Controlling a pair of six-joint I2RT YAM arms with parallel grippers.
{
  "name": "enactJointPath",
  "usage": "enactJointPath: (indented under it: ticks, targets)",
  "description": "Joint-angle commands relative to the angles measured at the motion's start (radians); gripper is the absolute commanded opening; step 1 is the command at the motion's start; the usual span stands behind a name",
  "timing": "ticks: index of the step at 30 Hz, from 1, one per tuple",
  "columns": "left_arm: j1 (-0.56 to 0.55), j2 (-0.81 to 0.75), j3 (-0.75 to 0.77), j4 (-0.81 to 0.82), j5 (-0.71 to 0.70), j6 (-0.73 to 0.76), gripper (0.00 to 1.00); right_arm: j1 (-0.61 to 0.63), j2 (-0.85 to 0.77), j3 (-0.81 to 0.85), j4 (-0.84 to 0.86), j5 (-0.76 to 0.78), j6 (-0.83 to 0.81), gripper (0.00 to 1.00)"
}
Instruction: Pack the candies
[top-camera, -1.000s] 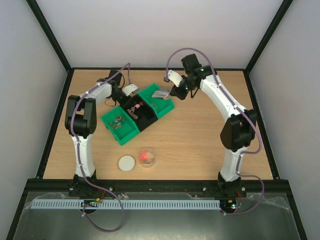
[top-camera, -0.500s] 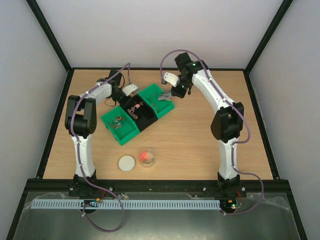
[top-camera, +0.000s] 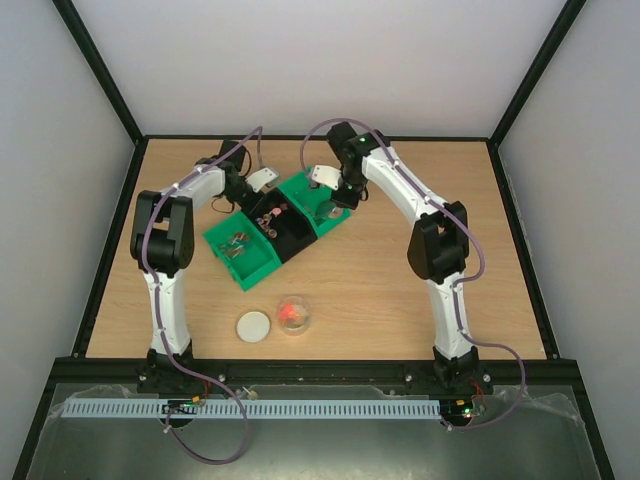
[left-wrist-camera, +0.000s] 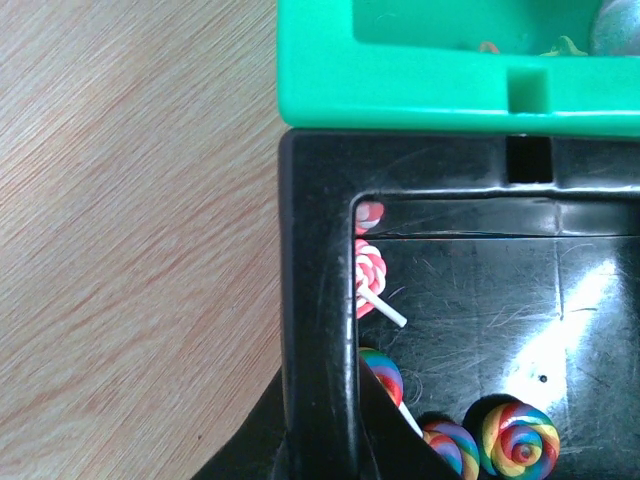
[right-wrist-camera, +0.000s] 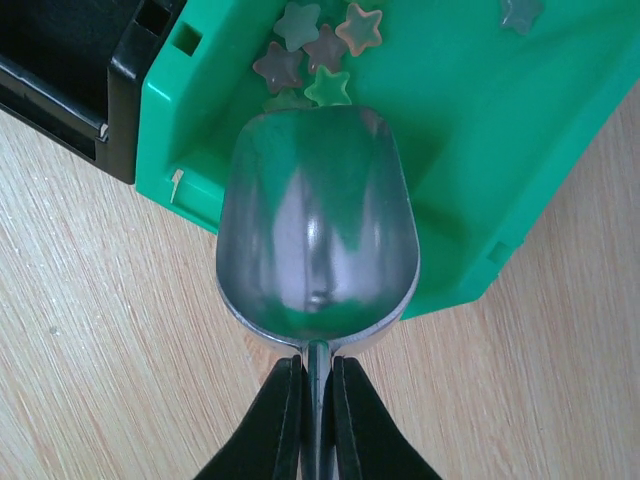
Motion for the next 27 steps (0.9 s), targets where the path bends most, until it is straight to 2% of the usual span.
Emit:
enactJointPath:
  ticks: [1, 8, 17, 22, 27]
  targets:
    - [-0.018, 0.004, -0.029, -0.005, -0.011, -0.032, 0.02, 0.015, 0.028, 0.033, -0.073, 0.072, -0.013, 0.01]
    - [-0.029, 0.0, -0.027, 0.001, -0.014, -0.034, 0.02, 0.03, 0.102, 0.099, -0.078, 0.06, 0.027, 0.01]
    - [-0.036, -0.003, -0.029, 0.004, -0.012, -0.025, 0.02, 0.03, 0.159, 0.075, -0.044, -0.079, 0.11, 0.01]
    - [-0.037, -0.002, -0.035, 0.006, -0.002, -0.014, 0.02, 0.029, 0.167, 0.016, 0.049, -0.143, 0.203, 0.01]
    - [-0.038, -0.004, -0.048, 0.014, 0.019, -0.008, 0.02, 0.03, 0.142, -0.118, 0.217, -0.189, 0.348, 0.01]
